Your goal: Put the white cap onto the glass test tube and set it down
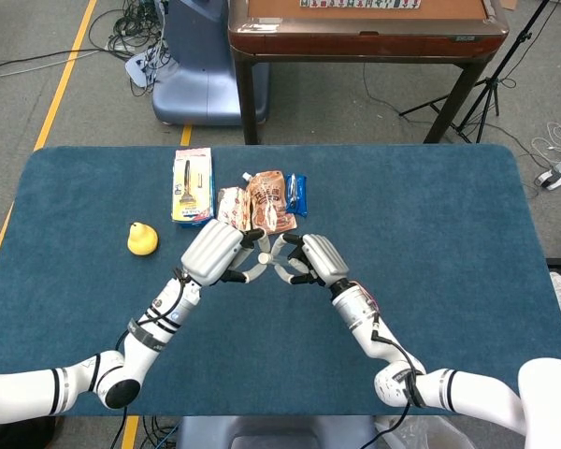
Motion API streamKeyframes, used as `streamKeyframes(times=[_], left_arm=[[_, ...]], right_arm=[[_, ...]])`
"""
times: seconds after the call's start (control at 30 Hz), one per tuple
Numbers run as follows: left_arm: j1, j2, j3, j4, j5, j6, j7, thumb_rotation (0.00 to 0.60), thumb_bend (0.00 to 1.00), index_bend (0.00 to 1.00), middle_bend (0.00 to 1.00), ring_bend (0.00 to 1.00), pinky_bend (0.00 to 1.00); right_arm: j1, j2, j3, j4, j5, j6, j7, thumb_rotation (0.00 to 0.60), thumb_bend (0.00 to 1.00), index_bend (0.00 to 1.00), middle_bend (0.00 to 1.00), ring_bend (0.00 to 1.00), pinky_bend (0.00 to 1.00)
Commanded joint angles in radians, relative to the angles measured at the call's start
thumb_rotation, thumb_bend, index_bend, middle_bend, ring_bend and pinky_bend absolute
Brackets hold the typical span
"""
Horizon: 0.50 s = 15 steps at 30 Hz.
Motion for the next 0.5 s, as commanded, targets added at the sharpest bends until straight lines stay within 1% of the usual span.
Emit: streamKeyframes(times=[0.03,0.07,0.1,0.17,0.23,0.3,0.4,0.5], left_arm=[[0.002,0.005,-0.002,-0.003,-0.02,-0.006,0.013,0.6,0.29,0.44,0.9,0.98,1.0],[0.002,0.007,-0.003,-0.005,-0.029,-0.007,0.02,0.6,0.29,0.37,0.89,0.97,1.0],[0.003,0.011,-0.004,-0.01,-0.041,-0.01,0.03,0.6,0.29,0.28,0.88,0.96,1.0],[0.005,0.02,-0.005,-0.019,-0.052,-0.012,0.039,0.6,0.29,0.15,0.84,0.93,1.0],[0.011,0.036,-0.003,-0.028,-0.063,-0.015,0.044,0.6,0.29,0.04,0.77,0.86,1.0],[0.017,0.057,-0.001,-0.037,-0.079,-0.026,0.047,0.6,0.29,0.0,0.71,0.79,1.0],[0.023,0.088,0.008,-0.033,-0.1,-0.04,0.071,0.6,0.29,0.0,0.64,0.69,1.0],[0.031,0.106,0.025,-0.006,-0.122,-0.047,0.104,0.6,0.28,0.0,0.58,0.62,1.0]], right_arm=[[0.0,0.009,-0.002,-0.006,0.011,-0.004,-0.021,0.6,0.75,0.87,1.0,1.0,1.0],[0.001,0.014,-0.002,-0.01,0.015,-0.007,-0.031,0.6,0.75,0.87,1.0,1.0,1.0],[0.003,0.024,-0.004,-0.015,0.021,-0.013,-0.05,0.6,0.75,0.87,1.0,1.0,1.0],[0.008,0.045,-0.006,-0.026,0.033,-0.025,-0.086,0.6,0.75,0.87,1.0,1.0,1.0],[0.019,0.079,-0.005,-0.047,0.055,-0.05,-0.135,0.6,0.75,0.87,1.0,1.0,1.0],[0.037,0.122,-0.002,-0.074,0.089,-0.087,-0.191,0.6,0.75,0.87,1.0,1.0,1.0],[0.076,0.176,0.005,-0.107,0.15,-0.139,-0.281,0.6,0.75,0.87,1.0,1.0,1.0],[0.121,0.194,0.002,-0.116,0.222,-0.168,-0.376,0.6,0.75,0.87,1.0,1.0,1.0]])
